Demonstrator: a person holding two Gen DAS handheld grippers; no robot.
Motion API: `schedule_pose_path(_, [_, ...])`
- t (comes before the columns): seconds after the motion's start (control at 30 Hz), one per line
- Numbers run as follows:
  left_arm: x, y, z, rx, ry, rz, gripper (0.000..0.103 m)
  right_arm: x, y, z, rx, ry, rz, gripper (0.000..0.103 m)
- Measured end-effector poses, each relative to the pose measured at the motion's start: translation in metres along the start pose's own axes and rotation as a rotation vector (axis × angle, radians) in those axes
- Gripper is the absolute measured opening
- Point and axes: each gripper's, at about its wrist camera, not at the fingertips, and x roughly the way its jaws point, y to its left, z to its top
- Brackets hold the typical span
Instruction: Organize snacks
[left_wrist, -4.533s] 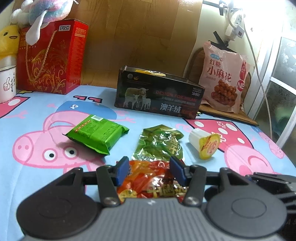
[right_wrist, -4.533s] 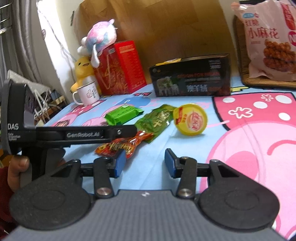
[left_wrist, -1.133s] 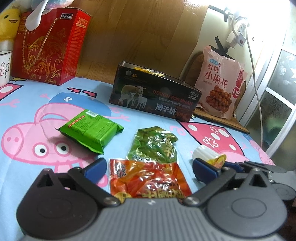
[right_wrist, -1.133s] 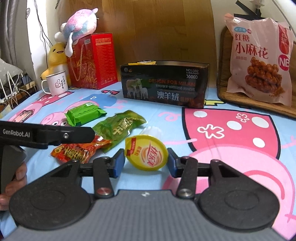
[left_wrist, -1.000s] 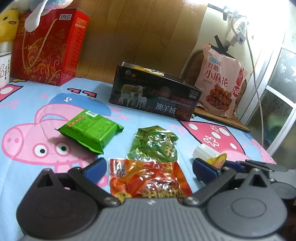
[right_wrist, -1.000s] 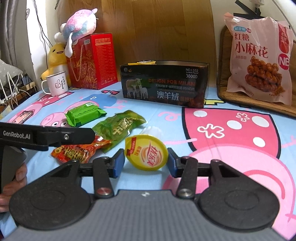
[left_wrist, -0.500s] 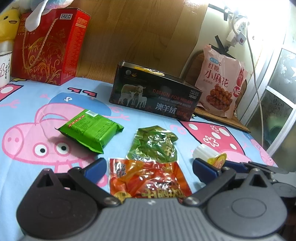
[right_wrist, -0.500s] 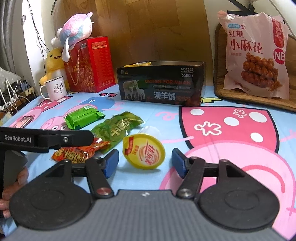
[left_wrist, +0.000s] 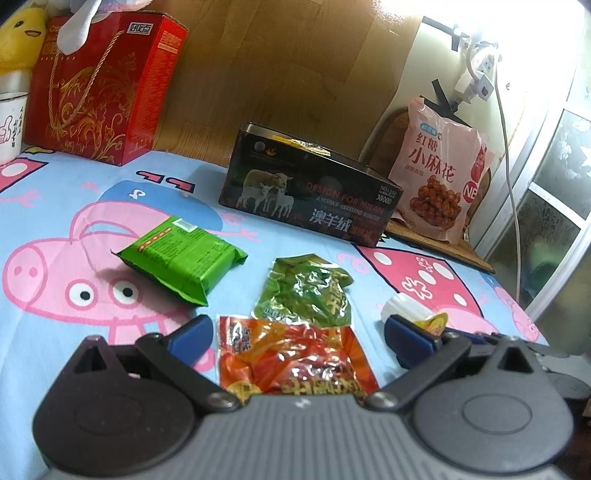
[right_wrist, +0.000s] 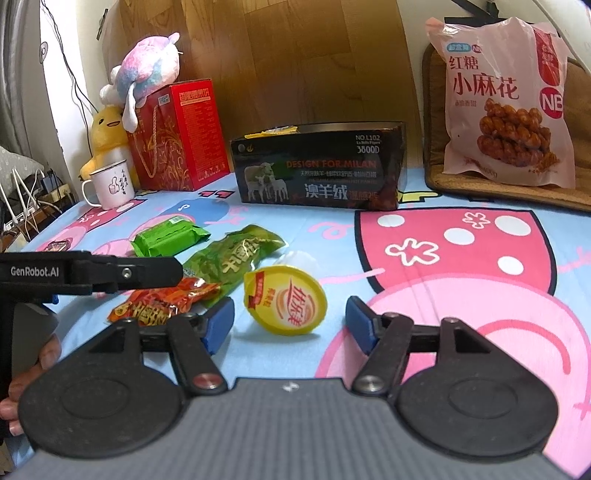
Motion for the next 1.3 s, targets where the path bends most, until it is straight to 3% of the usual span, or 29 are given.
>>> schedule_pose_path(0.77, [0.0, 0.0, 0.0, -0.006, -0.001, -0.005, 0.102, 0.0, -0.002, 0.001, 0.006, 0.001, 0.006, 0.07])
schedule_pose_path(1.1, [-0.011, -0.01, 0.001, 0.017, -0.041, -0.093, 0.101, 0.001, -0.002, 0.001, 0.009, 0.002, 0.014, 0.071])
schedule_pose_path(1.3, [-0.006, -0.043, 0.008, 0.126, -0.02, -0.154, 0.099, -0.002, -0.003, 0.0, 0.007, 0.001, 0.021, 0.071])
